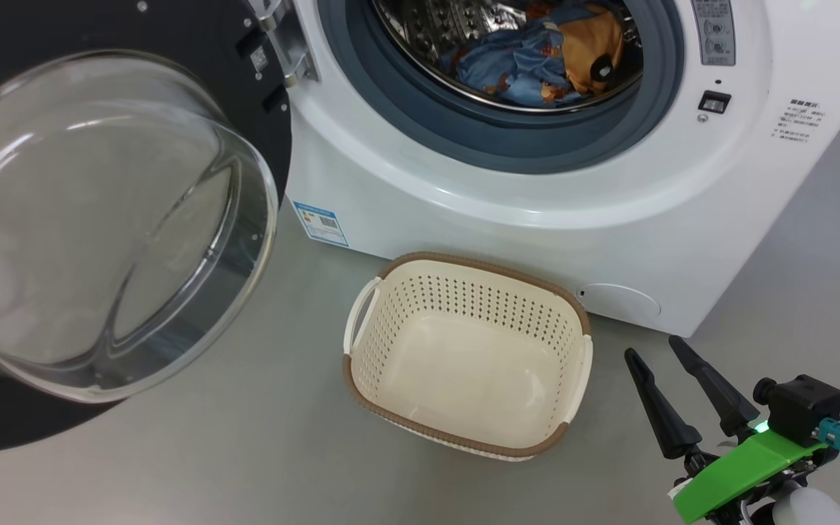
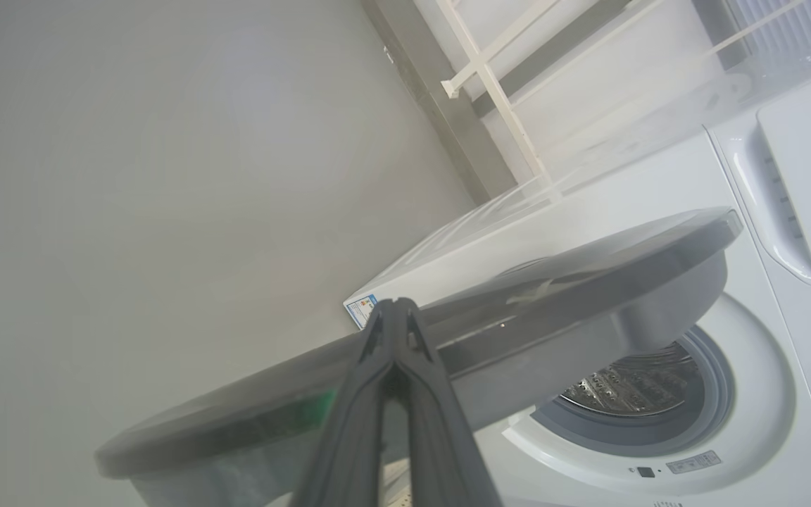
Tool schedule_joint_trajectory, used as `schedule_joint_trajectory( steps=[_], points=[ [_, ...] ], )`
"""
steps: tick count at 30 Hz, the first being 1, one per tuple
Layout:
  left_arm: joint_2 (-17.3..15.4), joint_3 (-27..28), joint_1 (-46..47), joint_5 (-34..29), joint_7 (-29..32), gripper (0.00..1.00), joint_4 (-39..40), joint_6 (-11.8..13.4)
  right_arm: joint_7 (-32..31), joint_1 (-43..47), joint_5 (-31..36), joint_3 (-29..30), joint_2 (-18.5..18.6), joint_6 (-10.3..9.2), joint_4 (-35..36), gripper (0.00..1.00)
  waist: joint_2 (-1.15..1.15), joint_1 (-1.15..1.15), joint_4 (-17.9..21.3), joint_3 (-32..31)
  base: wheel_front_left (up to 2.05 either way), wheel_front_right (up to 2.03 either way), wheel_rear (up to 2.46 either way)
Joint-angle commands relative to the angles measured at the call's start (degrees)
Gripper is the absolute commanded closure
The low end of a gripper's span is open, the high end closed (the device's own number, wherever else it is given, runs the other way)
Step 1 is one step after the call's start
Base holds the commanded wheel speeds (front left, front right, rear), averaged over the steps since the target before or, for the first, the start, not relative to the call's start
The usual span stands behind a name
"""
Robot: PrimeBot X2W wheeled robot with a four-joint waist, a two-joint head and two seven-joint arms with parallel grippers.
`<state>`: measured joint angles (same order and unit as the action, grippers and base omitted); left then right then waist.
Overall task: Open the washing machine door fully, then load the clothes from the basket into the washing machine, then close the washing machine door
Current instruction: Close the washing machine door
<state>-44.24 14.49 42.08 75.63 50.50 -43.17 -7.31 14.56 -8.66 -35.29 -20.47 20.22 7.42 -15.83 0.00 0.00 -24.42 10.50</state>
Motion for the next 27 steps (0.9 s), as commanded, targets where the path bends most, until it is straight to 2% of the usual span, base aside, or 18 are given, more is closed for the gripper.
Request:
schedule_joint_trajectory(
  steps=[1,9,18,27],
  points=[
    [-3.13,0.06,-1.76,0.76,2.41,1.00,2.64,-0.17,0.44,0.36,-0.06,-0.87,0.15,0.07,0.99,0.00,0.00,0.00,-0.63,-1.13,0.00,0.00,0.00],
    [-2.85,-1.88,-5.80,2.86,7.05,1.00,9.05,-0.17,0.44,1.41,-0.38,-0.89,-0.67,0.07,0.75,0.00,0.00,0.00,-1.31,-3.58,0.00,0.00,0.00],
    [-2.46,-3.01,-9.50,4.43,9.11,1.00,15.59,-0.17,0.44,2.29,-0.67,-0.73,-0.86,0.07,0.89,0.00,0.00,0.00,-1.58,-4.85,0.00,0.00,0.00],
    [-0.74,-4.78,-13.26,6.90,11.71,1.00,23.73,-0.17,0.44,3.03,-0.65,-0.29,-0.83,0.07,1.05,0.00,0.00,0.00,-1.61,-5.85,0.00,0.00,0.00]
  ],
)
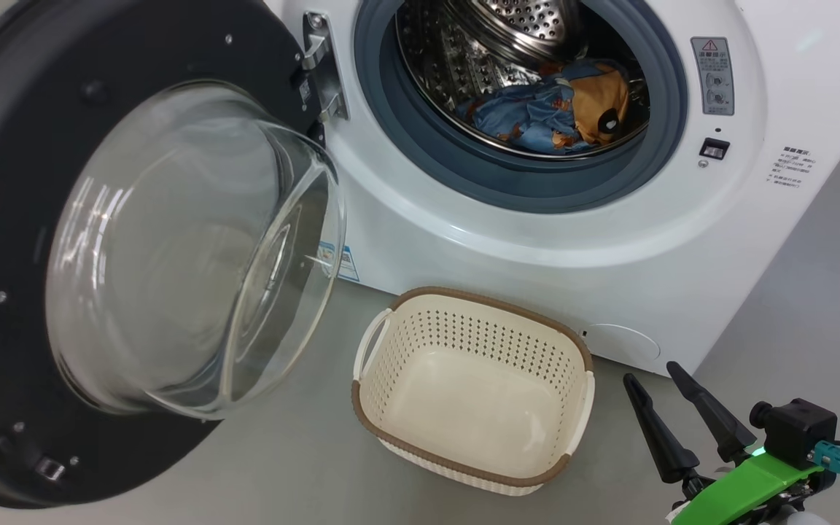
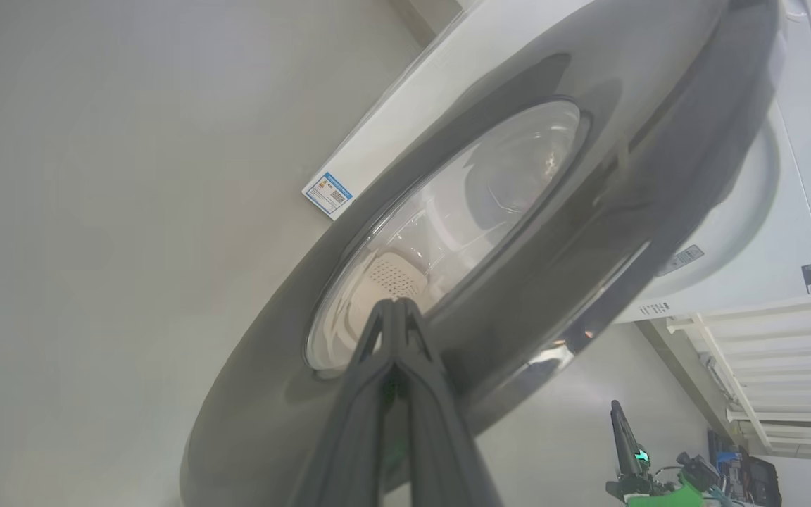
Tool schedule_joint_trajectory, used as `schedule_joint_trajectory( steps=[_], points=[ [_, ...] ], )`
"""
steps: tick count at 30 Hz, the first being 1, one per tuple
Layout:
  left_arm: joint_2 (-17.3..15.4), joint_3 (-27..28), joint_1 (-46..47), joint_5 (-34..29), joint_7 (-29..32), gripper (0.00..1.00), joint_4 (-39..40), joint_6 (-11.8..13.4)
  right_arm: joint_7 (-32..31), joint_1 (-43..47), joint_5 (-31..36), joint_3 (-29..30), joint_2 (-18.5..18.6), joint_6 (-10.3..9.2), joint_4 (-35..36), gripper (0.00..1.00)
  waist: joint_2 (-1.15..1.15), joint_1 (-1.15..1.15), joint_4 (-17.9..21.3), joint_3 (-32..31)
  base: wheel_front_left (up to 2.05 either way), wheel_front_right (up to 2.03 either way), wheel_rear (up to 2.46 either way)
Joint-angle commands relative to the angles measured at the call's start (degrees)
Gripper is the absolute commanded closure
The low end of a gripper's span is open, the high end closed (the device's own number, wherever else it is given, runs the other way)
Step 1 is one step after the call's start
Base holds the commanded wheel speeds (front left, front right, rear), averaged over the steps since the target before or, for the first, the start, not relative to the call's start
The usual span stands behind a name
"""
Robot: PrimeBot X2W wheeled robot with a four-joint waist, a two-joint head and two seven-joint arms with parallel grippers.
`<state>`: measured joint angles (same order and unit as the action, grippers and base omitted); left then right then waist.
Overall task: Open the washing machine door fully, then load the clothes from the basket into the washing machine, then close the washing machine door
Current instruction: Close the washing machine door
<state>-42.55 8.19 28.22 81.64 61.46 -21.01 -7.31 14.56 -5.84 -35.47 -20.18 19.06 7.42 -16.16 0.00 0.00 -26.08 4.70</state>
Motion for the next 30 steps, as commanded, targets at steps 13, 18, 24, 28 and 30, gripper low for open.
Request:
schedule_joint_trajectory(
  steps=[13,18,24,28,30],
  points=[
    [-0.75,-0.25,-2.45,4.43,4.01,1.00,12.31,-0.17,0.44,1.19,-0.06,0.04,0.47,0.07,1.45,0.00,0.00,0.00,0.82,-1.25,0.00,0.00,0.00],
    [0.07,-1.03,-3.83,5.55,5.10,1.00,15.90,-0.17,0.44,1.72,0.77,0.09,0.45,0.07,1.06,0.00,0.00,0.00,1.69,-1.79,0.00,0.00,0.00],
    [0.87,-1.59,-4.93,6.58,5.83,1.00,19.56,-0.17,0.44,1.98,1.55,0.21,0.33,0.07,0.76,0.00,0.00,0.00,3.31,-1.94,0.00,0.00,0.00],
    [1.25,-2.02,-5.29,6.93,6.18,1.00,21.22,-0.17,0.44,2.01,1.69,0.41,0.24,0.07,0.68,0.00,0.00,0.00,4.30,-2.00,0.00,0.00,0.00],
    [1.58,-2.44,-5.46,6.93,6.26,1.00,22.30,-0.17,0.44,1.99,1.75,0.54,0.18,0.07,0.67,0.00,0.00,0.00,5.07,-2.04,0.00,0.00,0.00]
  ],
)
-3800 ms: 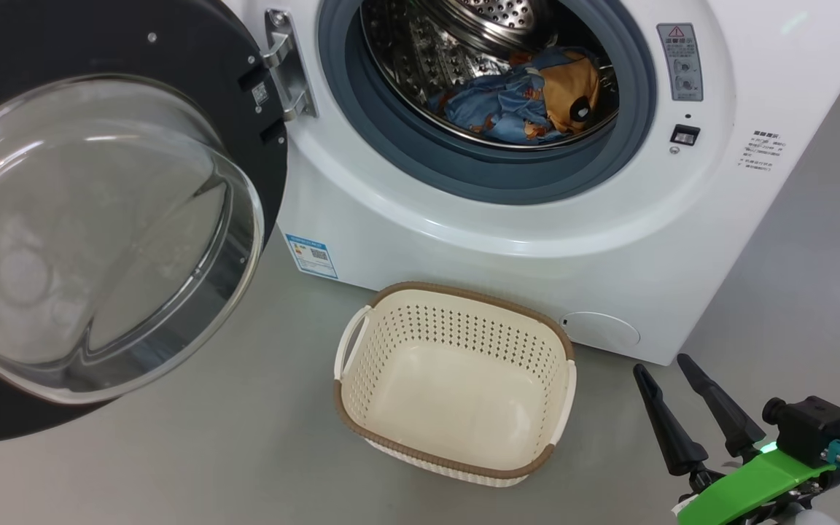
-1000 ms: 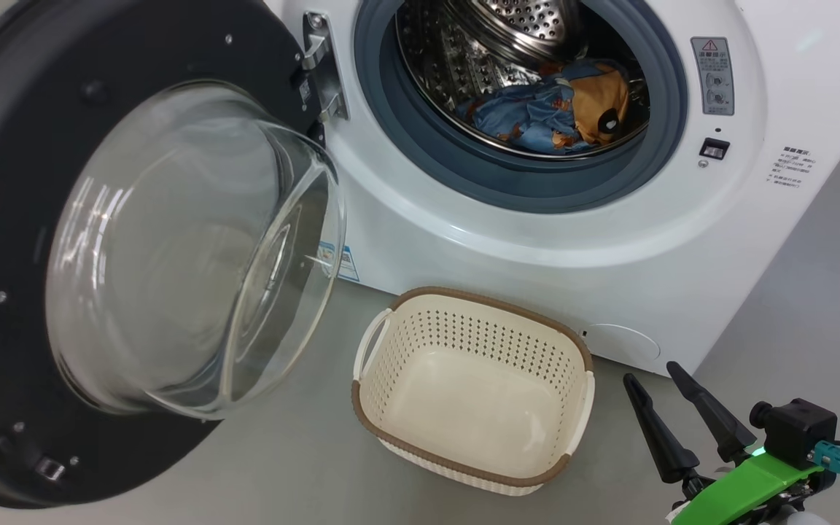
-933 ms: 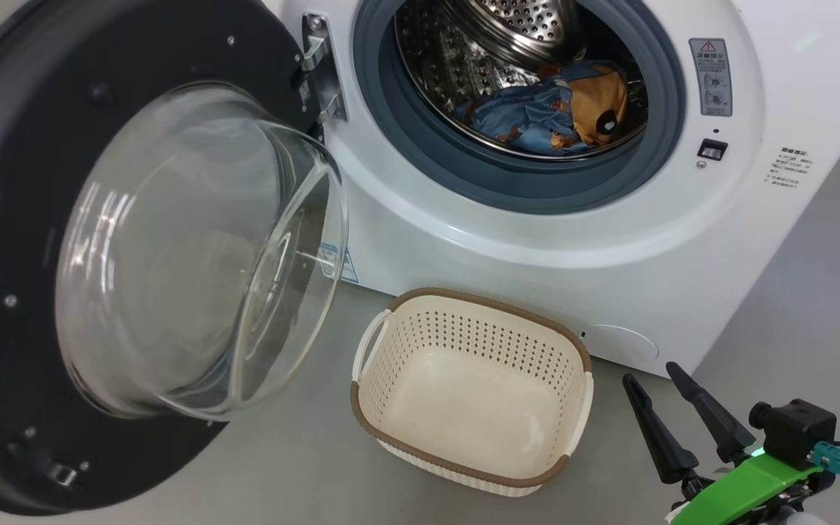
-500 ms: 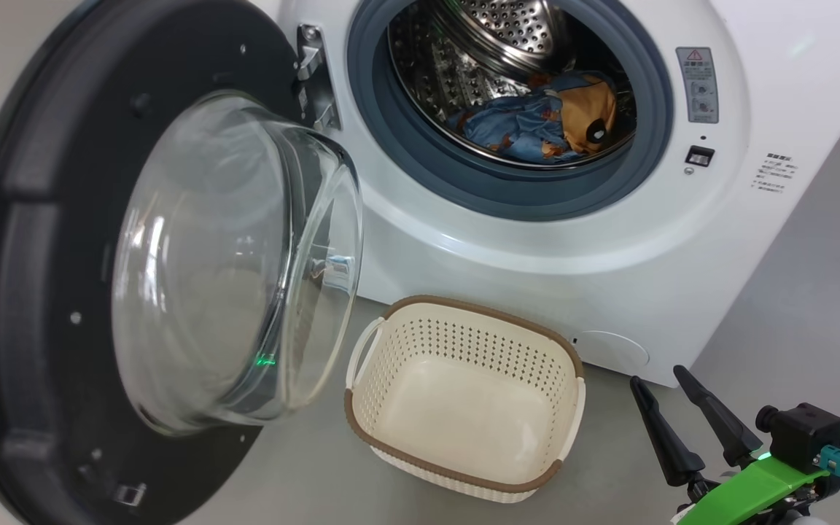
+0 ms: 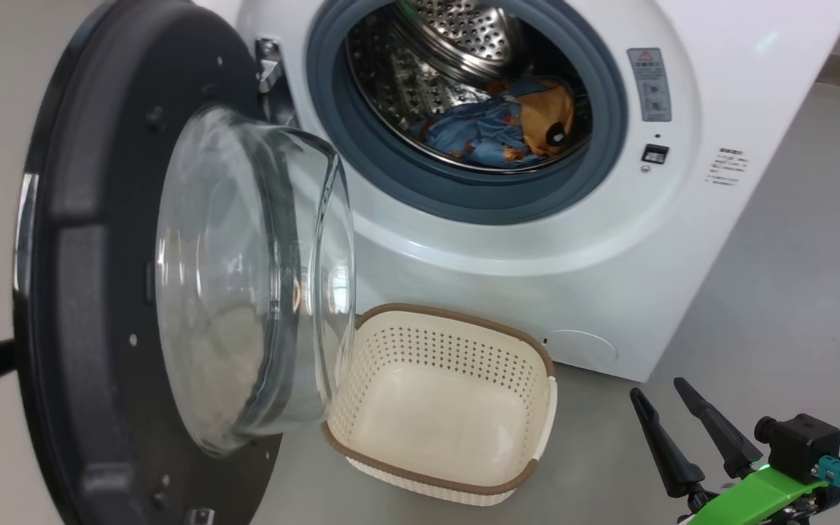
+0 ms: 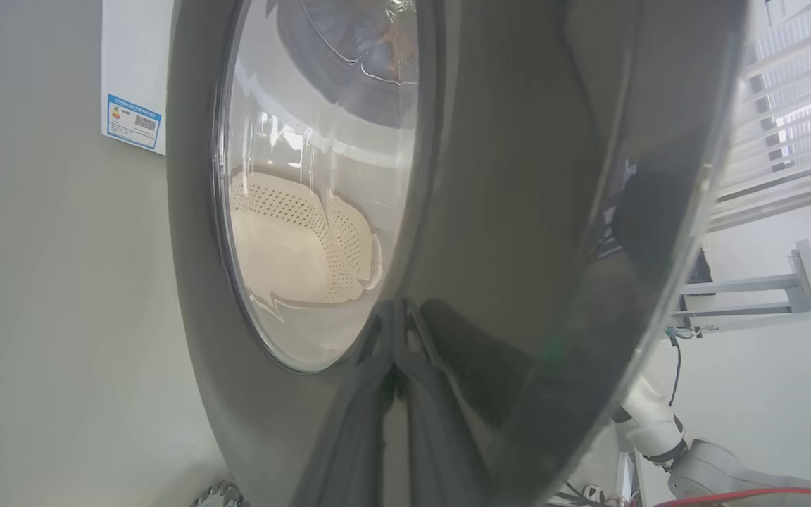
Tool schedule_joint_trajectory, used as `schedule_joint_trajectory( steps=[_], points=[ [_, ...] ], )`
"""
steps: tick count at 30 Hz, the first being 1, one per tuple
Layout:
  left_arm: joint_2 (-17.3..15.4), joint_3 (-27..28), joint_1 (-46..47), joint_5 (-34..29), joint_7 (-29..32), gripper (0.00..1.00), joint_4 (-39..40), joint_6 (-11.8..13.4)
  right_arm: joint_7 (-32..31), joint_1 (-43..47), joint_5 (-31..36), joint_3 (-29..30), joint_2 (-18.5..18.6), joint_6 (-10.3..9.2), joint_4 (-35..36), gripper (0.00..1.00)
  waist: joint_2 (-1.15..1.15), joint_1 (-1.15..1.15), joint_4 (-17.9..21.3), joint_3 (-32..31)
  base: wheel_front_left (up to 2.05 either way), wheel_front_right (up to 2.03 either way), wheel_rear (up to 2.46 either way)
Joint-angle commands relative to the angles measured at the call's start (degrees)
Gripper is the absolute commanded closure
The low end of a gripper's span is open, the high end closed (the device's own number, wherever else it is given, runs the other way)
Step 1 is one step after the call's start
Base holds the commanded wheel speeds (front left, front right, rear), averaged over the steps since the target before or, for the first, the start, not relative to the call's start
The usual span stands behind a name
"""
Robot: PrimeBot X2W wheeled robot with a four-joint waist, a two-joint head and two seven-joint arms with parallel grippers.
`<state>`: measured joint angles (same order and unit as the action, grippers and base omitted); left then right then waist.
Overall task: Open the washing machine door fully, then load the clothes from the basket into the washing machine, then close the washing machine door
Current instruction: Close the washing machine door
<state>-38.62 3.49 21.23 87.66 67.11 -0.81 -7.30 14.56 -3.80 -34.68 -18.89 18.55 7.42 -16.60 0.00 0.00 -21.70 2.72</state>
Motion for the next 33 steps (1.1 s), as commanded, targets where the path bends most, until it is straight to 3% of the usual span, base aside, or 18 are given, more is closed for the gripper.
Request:
schedule_joint_trajectory(
  steps=[1,15,33],
  points=[
    [-2.20,2.02,1.44,0.89,0.69,1.00,2.60,-0.19,0.44,-0.04,0.98,-0.66,0.65,0.07,1.10,0.00,0.00,0.00,1.09,-0.11,0.00,0.00,0.00],
    [1.88,-1.75,3.75,-0.28,-1.31,1.00,6.30,-0.19,0.44,-0.05,1.34,-0.21,0.44,0.07,1.32,0.00,0.00,0.00,8.46,0.22,0.00,0.00,0.00],
    [6.30,-7.17,12.86,-5.50,-8.13,1.00,0.64,-0.19,0.44,-0.83,1.58,0.88,-0.89,0.07,1.91,0.00,0.00,0.00,20.18,2.03,0.00,0.00,0.00]
  ],
)
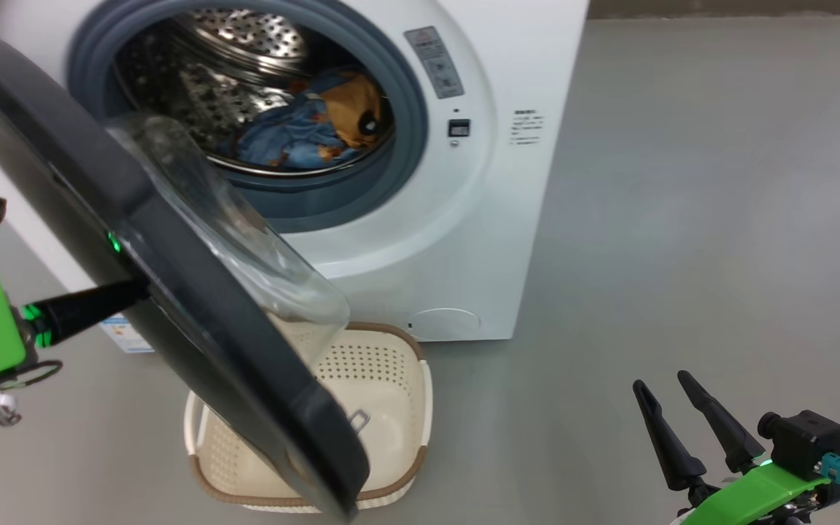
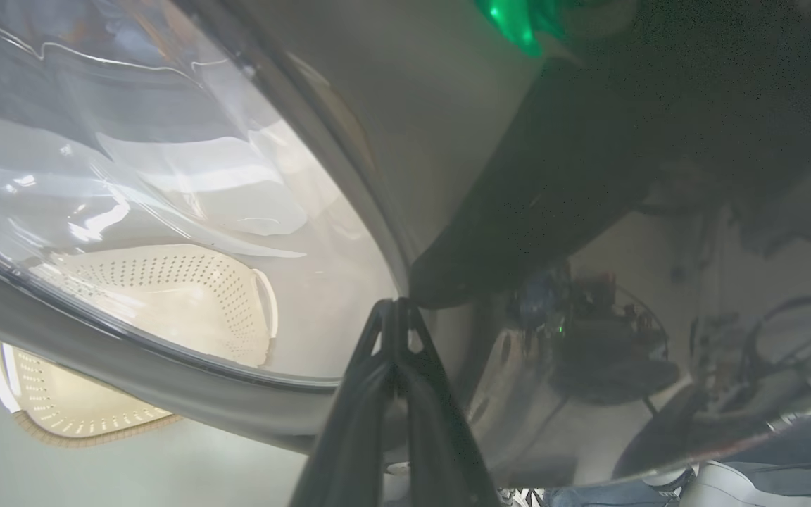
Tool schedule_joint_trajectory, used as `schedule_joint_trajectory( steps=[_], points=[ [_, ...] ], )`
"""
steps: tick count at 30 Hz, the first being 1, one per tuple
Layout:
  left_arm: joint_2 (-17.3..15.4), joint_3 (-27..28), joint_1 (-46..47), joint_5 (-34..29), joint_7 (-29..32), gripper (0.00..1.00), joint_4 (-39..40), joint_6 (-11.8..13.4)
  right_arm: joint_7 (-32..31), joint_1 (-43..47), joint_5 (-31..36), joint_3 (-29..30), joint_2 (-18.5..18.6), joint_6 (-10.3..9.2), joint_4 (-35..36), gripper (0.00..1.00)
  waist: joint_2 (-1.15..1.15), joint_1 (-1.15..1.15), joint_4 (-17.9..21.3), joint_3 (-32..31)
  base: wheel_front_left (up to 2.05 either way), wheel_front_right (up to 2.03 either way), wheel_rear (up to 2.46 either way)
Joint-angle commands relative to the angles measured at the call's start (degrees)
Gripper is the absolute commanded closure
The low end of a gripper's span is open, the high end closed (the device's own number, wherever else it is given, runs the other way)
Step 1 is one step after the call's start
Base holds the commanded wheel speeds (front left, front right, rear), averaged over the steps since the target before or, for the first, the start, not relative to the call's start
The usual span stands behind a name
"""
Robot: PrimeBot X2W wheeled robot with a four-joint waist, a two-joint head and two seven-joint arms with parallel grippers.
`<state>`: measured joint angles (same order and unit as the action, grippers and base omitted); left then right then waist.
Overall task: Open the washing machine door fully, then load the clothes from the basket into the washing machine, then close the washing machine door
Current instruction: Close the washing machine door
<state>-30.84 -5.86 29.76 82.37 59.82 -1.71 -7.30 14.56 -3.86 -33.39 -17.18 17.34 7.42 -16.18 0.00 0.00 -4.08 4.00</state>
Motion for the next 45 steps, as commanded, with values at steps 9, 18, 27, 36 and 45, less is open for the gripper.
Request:
schedule_joint_trajectory(
  steps=[9,18,27,36,45],
  points=[
    [-0.42,0.26,9.06,-1.76,-5.39,1.00,-1.20,-0.19,0.44,-1.23,0.47,-0.02,-0.84,0.07,1.96,0.00,0.00,0.00,7.28,2.55,0.00,0.00,0.00],
    [-0.49,-1.58,10.84,-1.95,-8.67,1.00,-2.61,-0.19,0.44,-1.49,0.71,1.03,-1.40,0.07,2.25,0.00,0.00,0.00,8.42,3.67,0.00,0.00,0.00],
    [-2.05,-2.39,7.54,-0.11,-11.20,1.00,-2.74,-0.19,0.44,-1.67,0.74,1.40,-1.29,0.07,2.04,0.00,0.00,0.00,6.05,3.25,0.00,0.00,0.00],
    [-2.67,-1.78,0.97,0.74,-16.35,1.00,-2.03,-0.19,0.44,-1.72,0.62,1.15,-0.59,0.07,2.00,0.00,0.00,0.00,3.75,2.55,0.00,0.00,0.00],
    [-2.72,-0.62,-6.27,2.01,-22.48,0.85,-2.75,-0.19,0.44,-1.66,0.35,0.75,-0.01,0.07,2.08,0.00,0.00,0.00,3.41,2.11,0.00,0.00,0.00]
  ],
)
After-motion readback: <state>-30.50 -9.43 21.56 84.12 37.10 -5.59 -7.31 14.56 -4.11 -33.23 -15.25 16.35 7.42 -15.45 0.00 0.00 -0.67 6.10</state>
